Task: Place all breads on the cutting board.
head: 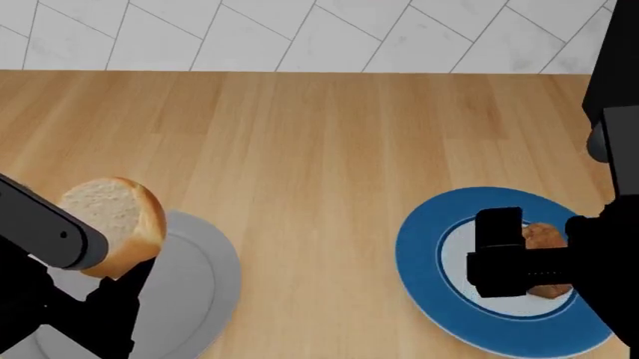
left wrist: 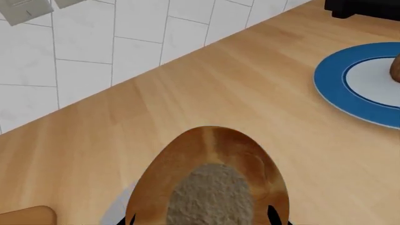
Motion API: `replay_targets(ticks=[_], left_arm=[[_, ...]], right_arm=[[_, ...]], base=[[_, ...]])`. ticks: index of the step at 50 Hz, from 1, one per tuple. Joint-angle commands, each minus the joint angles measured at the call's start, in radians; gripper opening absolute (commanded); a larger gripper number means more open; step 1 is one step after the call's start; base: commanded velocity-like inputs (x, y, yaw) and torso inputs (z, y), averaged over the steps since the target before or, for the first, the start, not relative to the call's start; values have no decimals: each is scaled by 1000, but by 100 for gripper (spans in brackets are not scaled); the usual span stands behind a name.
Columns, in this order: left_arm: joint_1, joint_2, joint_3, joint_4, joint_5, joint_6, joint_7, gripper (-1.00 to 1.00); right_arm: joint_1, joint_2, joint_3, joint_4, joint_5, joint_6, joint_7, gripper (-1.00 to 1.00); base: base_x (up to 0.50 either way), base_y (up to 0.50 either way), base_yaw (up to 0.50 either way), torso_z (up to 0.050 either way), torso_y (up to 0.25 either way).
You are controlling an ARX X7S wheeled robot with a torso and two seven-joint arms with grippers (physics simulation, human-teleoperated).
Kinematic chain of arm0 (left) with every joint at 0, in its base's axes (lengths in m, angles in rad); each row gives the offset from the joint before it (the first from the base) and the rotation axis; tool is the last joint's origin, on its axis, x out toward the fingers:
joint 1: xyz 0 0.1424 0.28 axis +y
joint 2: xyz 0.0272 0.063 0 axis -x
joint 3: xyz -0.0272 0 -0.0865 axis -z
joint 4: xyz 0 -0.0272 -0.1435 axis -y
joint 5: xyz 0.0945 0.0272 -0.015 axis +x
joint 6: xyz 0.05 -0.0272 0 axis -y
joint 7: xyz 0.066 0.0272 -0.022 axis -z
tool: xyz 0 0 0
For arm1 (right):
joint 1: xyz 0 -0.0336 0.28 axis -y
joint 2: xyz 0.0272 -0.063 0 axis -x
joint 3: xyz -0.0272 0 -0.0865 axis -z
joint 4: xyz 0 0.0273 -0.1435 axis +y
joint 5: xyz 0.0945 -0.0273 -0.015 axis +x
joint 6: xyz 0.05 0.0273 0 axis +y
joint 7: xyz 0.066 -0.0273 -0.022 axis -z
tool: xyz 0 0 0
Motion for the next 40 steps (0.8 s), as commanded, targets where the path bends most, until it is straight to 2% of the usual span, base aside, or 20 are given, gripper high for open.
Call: replay_targets(ticks=[1,40], left_arm=[[-1,27,-15,-13,13,31,19,-100],[-20,29,13,-16,-3,35,-2,-100]], right_arm=[[-14,-29,6,53,-116,-27,-96,100],[-45,-13,-21,133,-252,-103,-207,100]], base=[[0,0,0,0,0],[0,0,0,0,0]])
